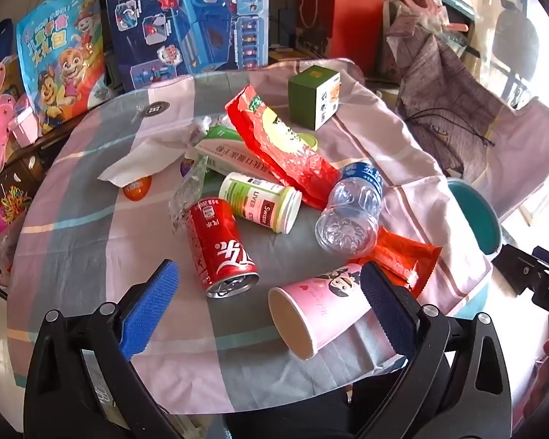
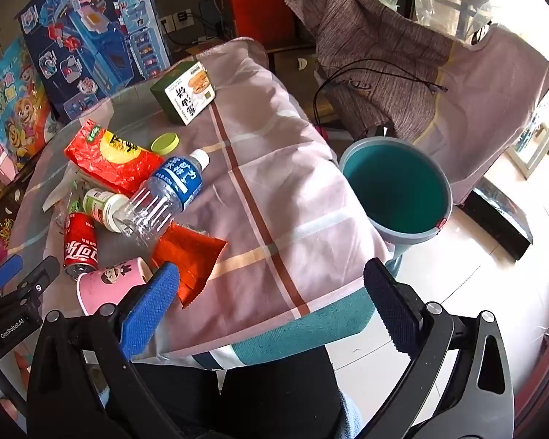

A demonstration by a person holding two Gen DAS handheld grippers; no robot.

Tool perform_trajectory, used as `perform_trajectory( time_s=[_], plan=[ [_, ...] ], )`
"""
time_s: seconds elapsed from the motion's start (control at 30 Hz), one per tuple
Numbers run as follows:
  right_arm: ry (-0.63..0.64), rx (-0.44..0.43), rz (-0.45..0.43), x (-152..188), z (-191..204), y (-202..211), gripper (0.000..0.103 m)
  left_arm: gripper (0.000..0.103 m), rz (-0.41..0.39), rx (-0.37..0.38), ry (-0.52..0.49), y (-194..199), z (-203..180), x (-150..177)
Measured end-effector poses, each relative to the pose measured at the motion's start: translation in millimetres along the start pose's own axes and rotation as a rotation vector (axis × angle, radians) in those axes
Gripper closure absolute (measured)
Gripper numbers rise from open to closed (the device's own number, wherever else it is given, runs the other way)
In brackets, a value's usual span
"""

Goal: Collect trash
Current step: 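Move both grippers toward the trash on the table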

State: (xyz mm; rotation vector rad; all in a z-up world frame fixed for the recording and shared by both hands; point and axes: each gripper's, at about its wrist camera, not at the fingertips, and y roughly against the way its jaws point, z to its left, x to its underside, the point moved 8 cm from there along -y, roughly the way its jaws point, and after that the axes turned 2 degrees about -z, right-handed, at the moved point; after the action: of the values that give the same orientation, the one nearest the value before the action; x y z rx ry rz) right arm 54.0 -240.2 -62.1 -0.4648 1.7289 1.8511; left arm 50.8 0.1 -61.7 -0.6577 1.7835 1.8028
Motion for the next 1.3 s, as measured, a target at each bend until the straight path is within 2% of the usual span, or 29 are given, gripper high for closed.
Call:
perform_trajectory(
  time_s=[0.33, 1.3],
  plan=[
    [-0.019, 0.014, -0.038, -6, -13, 13, 0.006, 0.004, -0.033, -0.009, -0.005, 13, -2, -8],
    [-0.009, 0.037, -0.003, 4, -13, 0, 0.006, 0.004, -0.015, -0.012, 0.008, 2, 5, 2]
  ],
)
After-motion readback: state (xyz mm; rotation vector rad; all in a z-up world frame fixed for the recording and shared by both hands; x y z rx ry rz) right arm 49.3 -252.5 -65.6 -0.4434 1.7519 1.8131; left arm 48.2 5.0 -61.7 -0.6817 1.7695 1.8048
